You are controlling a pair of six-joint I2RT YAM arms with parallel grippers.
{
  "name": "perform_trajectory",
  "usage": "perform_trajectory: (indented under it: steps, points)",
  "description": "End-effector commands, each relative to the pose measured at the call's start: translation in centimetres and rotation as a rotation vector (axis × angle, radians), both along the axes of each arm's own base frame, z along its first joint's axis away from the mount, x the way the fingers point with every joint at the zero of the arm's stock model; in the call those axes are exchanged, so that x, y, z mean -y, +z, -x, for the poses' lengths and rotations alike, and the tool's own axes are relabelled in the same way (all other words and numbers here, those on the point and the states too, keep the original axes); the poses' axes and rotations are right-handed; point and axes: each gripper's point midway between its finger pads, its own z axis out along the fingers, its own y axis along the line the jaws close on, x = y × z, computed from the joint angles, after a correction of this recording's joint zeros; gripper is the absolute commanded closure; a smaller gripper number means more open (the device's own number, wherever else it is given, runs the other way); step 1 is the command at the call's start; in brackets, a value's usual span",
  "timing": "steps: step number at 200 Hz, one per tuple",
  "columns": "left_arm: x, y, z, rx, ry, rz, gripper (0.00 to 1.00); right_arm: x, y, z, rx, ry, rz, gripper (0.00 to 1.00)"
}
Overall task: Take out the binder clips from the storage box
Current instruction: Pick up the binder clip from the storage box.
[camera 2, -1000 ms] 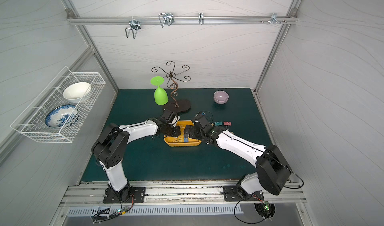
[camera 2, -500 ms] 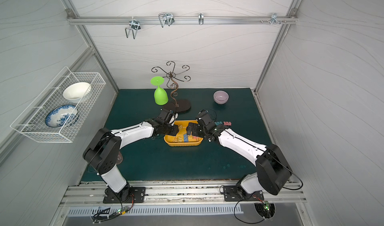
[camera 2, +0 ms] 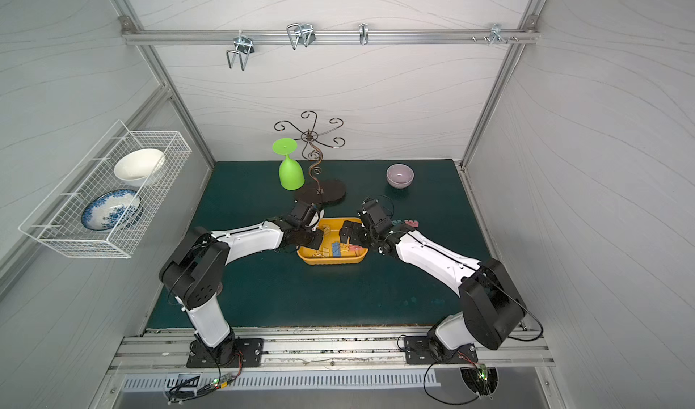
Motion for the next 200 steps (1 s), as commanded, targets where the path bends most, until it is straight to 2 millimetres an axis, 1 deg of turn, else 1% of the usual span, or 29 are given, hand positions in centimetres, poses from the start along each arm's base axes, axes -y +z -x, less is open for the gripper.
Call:
perform_trajectory:
  steps: [1, 16, 37, 71, 83, 97, 118, 141, 158, 178, 200]
  points:
    - [1.3, 1.1, -1.1, 0.047, -0.04, 0.012, 0.82, 0.2, -0.5, 0.1, -0.011, 0.009, 0.008, 0.01]
    - [1.7, 1.5, -1.1, 0.056, -0.052, 0.025, 0.91, 0.4, -0.4, 0.2, -0.013, 0.009, 0.011, 0.01]
    - [2.0, 2.4, -0.9, 0.068, -0.06, 0.049, 1.0, 0.7, -0.3, 0.3, -0.013, 0.001, 0.014, 0.01]
    - [2.5, 5.1, -0.2, 0.088, -0.057, 0.126, 1.0, 1.0, 0.5, 0.6, -0.01, -0.009, 0.005, 0.01]
    - [2.4, 6.5, 0.2, 0.098, -0.036, 0.169, 1.0, 1.2, 0.7, 0.7, -0.012, -0.015, 0.001, 0.01]
    - [2.5, 8.6, 1.0, 0.116, -0.015, 0.244, 1.0, 1.3, 1.1, 1.0, -0.012, -0.019, -0.011, 0.01]
    - [2.1, 11.3, 2.3, 0.133, 0.025, 0.348, 1.0, 1.4, 2.0, 1.4, -0.004, -0.028, -0.04, 0.01]
    - [0.9, 12.9, 4.1, 0.104, 0.079, 0.445, 1.0, 0.8, 3.1, 2.3, 0.012, 0.006, -0.083, 0.01]
    - [-0.6, 13.0, 5.4, 0.036, 0.136, 0.517, 1.0, 0.0, 3.7, 3.0, 0.022, 0.031, -0.114, 0.01]
    - [-3.2, 13.2, 7.1, -0.034, 0.221, 0.635, 1.0, -1.1, 4.1, 4.0, 0.039, 0.059, -0.109, 0.01]
    - [-6.2, 14.0, 8.7, -0.049, 0.315, 0.763, 1.0, -2.6, 4.1, 5.0, 0.048, 0.093, -0.097, 0.01]
